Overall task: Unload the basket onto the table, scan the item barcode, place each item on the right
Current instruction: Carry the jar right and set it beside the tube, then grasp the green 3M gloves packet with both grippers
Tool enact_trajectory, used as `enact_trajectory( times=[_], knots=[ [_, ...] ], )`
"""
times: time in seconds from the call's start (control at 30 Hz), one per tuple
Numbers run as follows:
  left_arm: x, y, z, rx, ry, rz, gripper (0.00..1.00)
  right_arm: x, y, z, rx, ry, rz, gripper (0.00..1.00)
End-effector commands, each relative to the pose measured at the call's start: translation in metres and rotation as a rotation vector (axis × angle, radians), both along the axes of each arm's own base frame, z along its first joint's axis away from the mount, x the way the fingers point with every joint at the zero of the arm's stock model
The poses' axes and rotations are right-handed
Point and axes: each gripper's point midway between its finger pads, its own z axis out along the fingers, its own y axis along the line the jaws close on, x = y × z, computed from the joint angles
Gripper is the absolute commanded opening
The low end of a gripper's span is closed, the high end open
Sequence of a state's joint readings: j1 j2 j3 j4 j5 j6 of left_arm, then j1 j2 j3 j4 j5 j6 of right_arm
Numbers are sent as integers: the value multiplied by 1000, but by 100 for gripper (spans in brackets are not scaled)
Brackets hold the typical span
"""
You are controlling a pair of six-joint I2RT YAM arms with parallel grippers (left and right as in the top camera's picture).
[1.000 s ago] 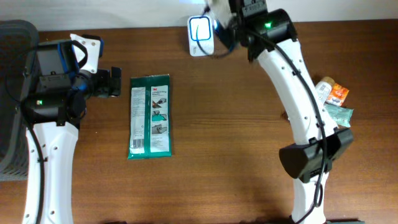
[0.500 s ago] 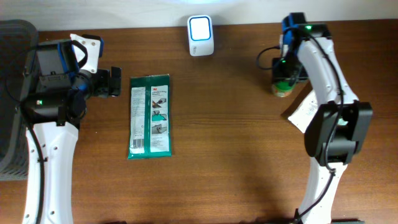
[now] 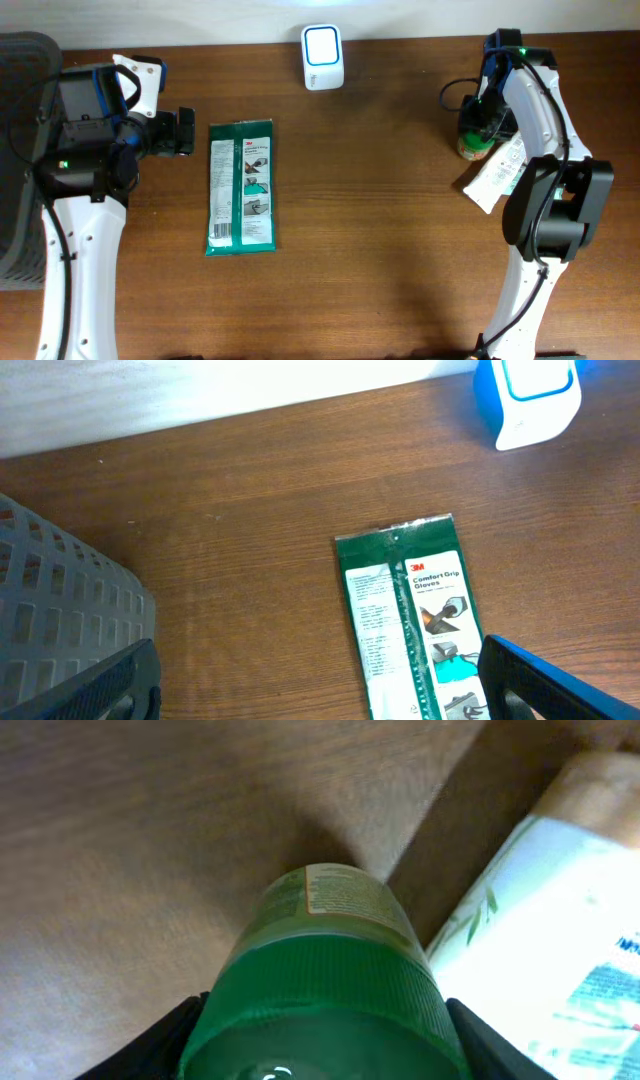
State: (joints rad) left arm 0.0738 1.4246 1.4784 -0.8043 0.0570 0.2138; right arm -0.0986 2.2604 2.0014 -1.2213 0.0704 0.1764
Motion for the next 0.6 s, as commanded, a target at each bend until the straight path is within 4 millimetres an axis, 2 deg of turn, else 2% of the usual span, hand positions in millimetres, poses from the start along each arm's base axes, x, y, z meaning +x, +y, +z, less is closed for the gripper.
enact_trajectory(
  times=[0.0,0.03,0.1,0.13,0.17,0.2,0.23,0.27,0.3,0.33,0.4,0.47,0.57],
  knots=[
    [0,-3,9,-2,-24,-18,99,-7,-4,2,2,17,-51,93],
    [0,-3,9,-2,-24,-18,99,-6,-2,4,13,15,-50,98],
    [0,-3,9,-2,-23,-18,99,-5,-1,19,18,4,-49,98],
    [0,-3,9,-2,-24,-18,99,-2,1,39,21,-18,-45,98],
    [0,-3,9,-2,-23,-18,99,2,12,62,49,-56,-29,98],
    [0,-3,9,-2,-23,-18,99,7,26,82,90,-98,-7,98],
    [0,-3,9,-2,-23,-18,99,14,61,109,181,-158,57,98],
    [0,-3,9,-2,-23,-18,99,17,80,115,218,-177,92,98],
    [0,-3,9,-2,-23,-18,99,18,111,119,277,-188,147,98],
    [0,-3,9,-2,-23,-17,99,17,144,116,322,-180,208,98],
    [0,-3,9,-2,-23,-18,99,9,193,103,351,-141,299,98],
    [0,-3,9,-2,-23,-18,99,-8,249,81,374,-75,405,100],
    [0,-3,9,-2,-23,-18,99,-23,306,57,397,-38,514,89]
  ],
)
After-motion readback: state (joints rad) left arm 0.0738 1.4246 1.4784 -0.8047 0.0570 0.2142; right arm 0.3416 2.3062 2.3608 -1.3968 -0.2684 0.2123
